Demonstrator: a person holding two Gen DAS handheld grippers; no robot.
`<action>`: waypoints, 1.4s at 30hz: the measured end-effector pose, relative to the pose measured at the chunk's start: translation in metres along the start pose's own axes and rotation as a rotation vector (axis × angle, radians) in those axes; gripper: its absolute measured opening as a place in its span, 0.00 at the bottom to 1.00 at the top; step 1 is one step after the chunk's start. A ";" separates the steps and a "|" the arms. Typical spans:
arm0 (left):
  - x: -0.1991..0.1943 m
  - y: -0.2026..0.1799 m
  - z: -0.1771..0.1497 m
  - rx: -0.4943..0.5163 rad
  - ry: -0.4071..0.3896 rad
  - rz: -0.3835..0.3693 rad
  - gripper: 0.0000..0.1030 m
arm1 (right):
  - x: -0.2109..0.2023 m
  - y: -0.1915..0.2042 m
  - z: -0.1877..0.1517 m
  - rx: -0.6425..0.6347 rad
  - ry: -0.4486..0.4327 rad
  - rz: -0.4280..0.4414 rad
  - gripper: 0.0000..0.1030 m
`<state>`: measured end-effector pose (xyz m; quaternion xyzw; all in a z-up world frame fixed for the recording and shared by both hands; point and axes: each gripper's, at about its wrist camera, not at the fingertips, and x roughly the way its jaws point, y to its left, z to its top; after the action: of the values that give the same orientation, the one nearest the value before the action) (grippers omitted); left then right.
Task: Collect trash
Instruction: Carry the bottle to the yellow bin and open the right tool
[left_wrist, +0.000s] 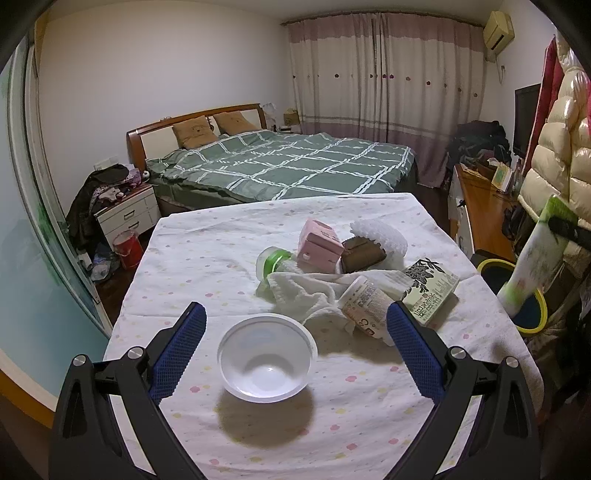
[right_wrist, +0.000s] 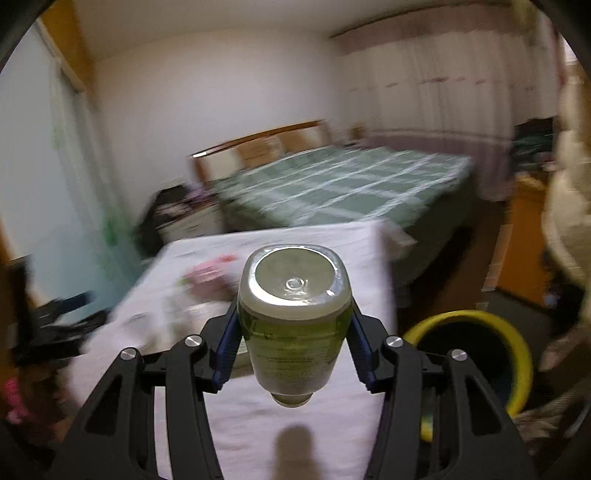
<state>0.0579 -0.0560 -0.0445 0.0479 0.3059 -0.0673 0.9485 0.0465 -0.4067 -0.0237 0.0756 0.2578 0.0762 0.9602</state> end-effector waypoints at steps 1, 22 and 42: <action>0.001 -0.001 0.000 0.002 0.003 -0.001 0.94 | 0.000 -0.010 0.001 0.007 -0.007 -0.042 0.48; 0.043 -0.029 0.000 0.050 0.086 -0.002 0.94 | 0.117 -0.175 -0.101 0.213 0.324 -0.428 0.48; 0.064 -0.021 -0.020 0.060 0.143 0.009 0.93 | 0.099 -0.159 -0.101 0.218 0.310 -0.427 0.49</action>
<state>0.0952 -0.0804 -0.0991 0.0824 0.3705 -0.0685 0.9226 0.0968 -0.5329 -0.1869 0.1097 0.4184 -0.1453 0.8898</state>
